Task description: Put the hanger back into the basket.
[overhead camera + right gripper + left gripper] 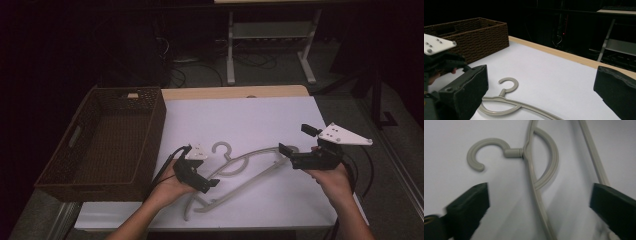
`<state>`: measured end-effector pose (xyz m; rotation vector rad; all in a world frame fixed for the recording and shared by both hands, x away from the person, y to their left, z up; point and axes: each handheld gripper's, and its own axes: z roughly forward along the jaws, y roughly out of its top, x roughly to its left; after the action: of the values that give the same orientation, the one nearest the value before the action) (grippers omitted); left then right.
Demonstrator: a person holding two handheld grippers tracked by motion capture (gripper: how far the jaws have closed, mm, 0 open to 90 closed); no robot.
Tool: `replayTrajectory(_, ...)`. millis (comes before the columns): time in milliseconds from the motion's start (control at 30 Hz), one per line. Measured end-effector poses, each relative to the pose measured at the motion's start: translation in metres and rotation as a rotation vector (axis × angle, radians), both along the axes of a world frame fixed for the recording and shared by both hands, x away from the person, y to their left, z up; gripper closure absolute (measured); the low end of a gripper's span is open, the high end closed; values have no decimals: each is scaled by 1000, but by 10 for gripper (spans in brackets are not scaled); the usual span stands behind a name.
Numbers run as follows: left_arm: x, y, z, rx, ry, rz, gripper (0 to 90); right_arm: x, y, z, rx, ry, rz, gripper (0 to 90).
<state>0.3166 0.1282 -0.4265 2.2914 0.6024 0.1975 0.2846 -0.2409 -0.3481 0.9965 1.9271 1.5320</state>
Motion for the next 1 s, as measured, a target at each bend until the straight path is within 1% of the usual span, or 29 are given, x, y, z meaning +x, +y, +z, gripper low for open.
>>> replayTrajectory(33,0,0,0,0,0,0,69,0,0,0,0,0,0,0)
replayTrajectory(67,0,-1,-2,11,4,1,69,0,0,0,-1,5,-1,0)
replayTrajectory(100,0,-1,-3,19,11,-2,112,-1,-1,0,6,10,-5,0)
replayTrajectory(133,0,-2,-5,25,12,-3,136,-1,-1,1,6,8,-5,0)
replayTrajectory(167,0,-4,-7,16,15,7,138,0,-2,1,-2,-17,-3,0)
replayTrajectory(200,0,-3,-7,37,18,-7,146,0,-2,1,0,-14,-6,0)
replayTrajectory(233,0,-4,-8,39,25,-7,162,0,-2,1,2,-13,-7,0)
replayTrajectory(333,-2,-6,-9,61,38,-3,247,0,-3,1,1,-15,-8,0)
replayTrajectory(467,-3,-8,-10,66,52,11,373,0,-2,1,-4,-14,-5,0)
replayTrajectory(600,-4,-10,-10,83,56,10,472,0,-2,1,-5,-14,-5,0)
replayTrajectory(667,-5,-11,-11,87,55,13,511,0,-1,1,-1,-4,-8,0)
replayTrajectory(733,-5,-11,-11,95,50,16,548,0,-1,1,-4,-9,-8,0)
replayTrajectory(833,-6,-12,-12,101,49,19,591,0,-1,0,-3,-6,-7,0)
replayTrajectory(1000,-6,-12,-11,113,33,31,656,0,-1,0,-3,-6,-8,0)
